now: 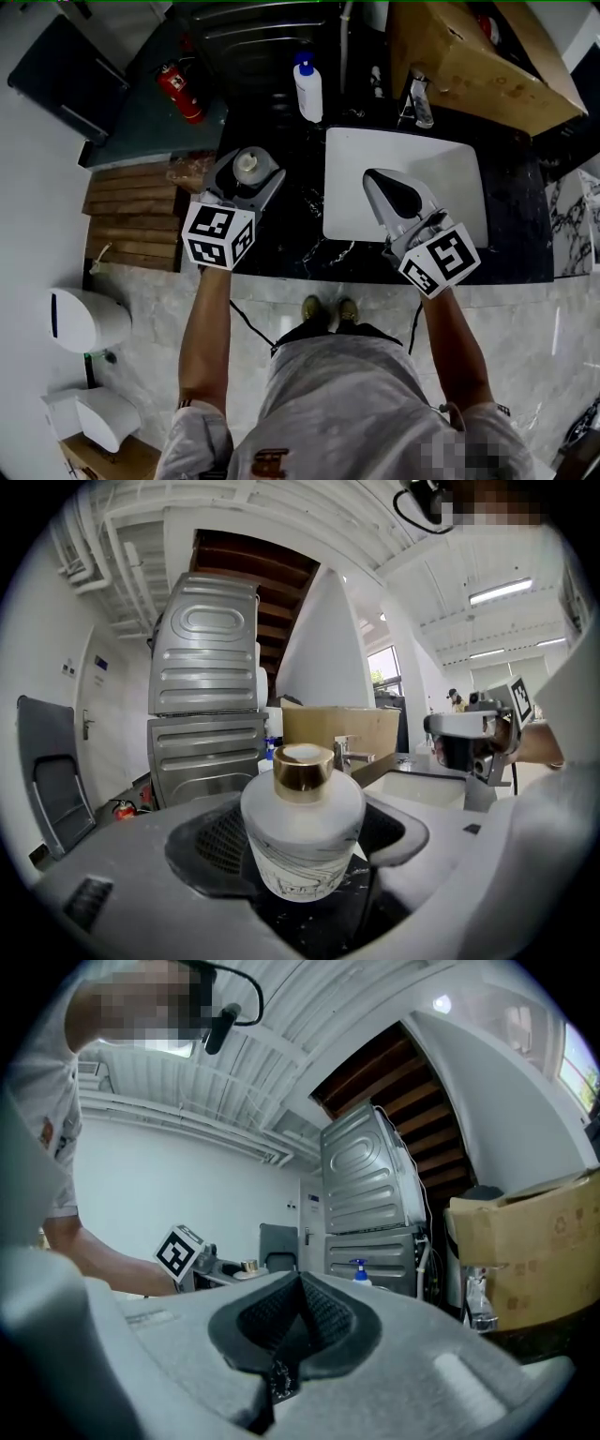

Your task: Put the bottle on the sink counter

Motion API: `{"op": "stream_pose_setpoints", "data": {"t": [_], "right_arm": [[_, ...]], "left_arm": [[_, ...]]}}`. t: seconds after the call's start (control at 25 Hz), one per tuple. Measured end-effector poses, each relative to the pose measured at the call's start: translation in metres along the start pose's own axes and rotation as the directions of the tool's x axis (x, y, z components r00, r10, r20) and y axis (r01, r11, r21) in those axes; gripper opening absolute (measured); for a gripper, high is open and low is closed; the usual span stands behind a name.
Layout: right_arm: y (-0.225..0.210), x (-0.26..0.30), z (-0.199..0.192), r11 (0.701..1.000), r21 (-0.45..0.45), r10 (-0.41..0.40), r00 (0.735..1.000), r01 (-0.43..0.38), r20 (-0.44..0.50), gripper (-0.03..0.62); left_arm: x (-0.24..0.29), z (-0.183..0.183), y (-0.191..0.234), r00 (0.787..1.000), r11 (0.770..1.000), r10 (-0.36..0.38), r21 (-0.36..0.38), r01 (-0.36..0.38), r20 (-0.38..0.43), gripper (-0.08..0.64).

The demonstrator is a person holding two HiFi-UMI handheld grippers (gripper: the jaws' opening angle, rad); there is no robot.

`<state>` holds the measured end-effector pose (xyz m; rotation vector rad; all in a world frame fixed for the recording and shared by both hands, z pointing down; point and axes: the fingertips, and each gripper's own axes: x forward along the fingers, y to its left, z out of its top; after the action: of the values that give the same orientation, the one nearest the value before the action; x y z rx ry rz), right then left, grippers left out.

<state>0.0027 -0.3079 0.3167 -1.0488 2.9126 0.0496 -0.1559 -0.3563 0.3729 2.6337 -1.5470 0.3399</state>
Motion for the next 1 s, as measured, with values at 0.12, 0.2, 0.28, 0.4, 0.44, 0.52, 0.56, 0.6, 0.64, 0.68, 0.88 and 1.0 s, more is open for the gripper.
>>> {"op": "stream_pose_setpoints", "data": {"t": [0.12, 0.2, 0.28, 0.4, 0.44, 0.52, 0.56, 0.6, 0.64, 0.68, 0.88, 1.0], "right_arm": [[0.002, 0.009, -0.006, 1.0, -0.003, -0.011, 1.0, 0.011, -0.014, 0.0], [0.003, 0.015, -0.01, 1.0, -0.002, -0.017, 1.0, 0.016, -0.022, 0.0], [0.004, 0.02, -0.012, 1.0, -0.003, -0.023, 0.999, 0.023, -0.029, 0.0], [0.003, 0.025, -0.016, 0.999, -0.003, -0.033, 0.999, 0.033, -0.04, 0.0], [0.003, 0.026, -0.018, 0.999, -0.002, -0.036, 0.998, 0.036, -0.043, 0.0], [0.001, 0.028, -0.02, 0.999, 0.0, -0.042, 0.998, 0.042, -0.049, 0.0], [0.0, 0.028, -0.021, 0.999, 0.0, -0.045, 0.998, 0.045, -0.052, 0.0], [-0.001, 0.029, -0.021, 0.999, 0.0, -0.048, 0.997, 0.048, -0.054, 0.0], [-0.002, 0.029, -0.021, 0.999, -0.001, -0.051, 0.997, 0.051, -0.055, 0.0], [-0.003, 0.029, -0.021, 0.999, -0.002, -0.053, 0.997, 0.053, -0.057, 0.0], [-0.005, 0.028, -0.024, 0.998, -0.004, -0.063, 0.996, 0.063, -0.064, 0.0], [-0.006, 0.026, -0.025, 0.998, -0.003, -0.069, 0.995, 0.069, -0.069, 0.0]], "left_arm": [[0.017, -0.016, 0.016, 0.999, 1.0, -0.009, -0.008, 0.009, -0.034, 0.325], [0.027, -0.026, 0.025, 0.998, 1.0, -0.015, -0.013, 0.014, -0.057, 0.325], [0.036, -0.035, 0.032, 0.997, 1.0, -0.02, -0.021, 0.019, -0.076, 0.325], [0.049, -0.05, 0.04, 0.994, 0.999, -0.03, -0.03, 0.027, -0.11, 0.325], [0.053, -0.055, 0.041, 0.992, 0.999, -0.034, -0.031, 0.031, -0.122, 0.325], [0.06, -0.065, 0.043, 0.989, 0.999, -0.043, -0.035, 0.038, -0.144, 0.325], [0.064, -0.069, 0.044, 0.987, 0.998, -0.048, -0.037, 0.042, -0.155, 0.325], [0.067, -0.074, 0.044, 0.985, 0.998, -0.052, -0.04, 0.046, -0.165, 0.325], [0.07, -0.078, 0.044, 0.983, 0.998, -0.056, -0.043, 0.049, -0.175, 0.325], [0.072, -0.081, 0.044, 0.981, 0.998, -0.059, -0.044, 0.052, -0.184, 0.325], [0.079, -0.096, 0.045, 0.975, 0.997, -0.069, -0.049, 0.06, -0.212, 0.325], [0.081, -0.102, 0.045, 0.971, 0.997, -0.074, -0.052, 0.064, -0.227, 0.325]]}}
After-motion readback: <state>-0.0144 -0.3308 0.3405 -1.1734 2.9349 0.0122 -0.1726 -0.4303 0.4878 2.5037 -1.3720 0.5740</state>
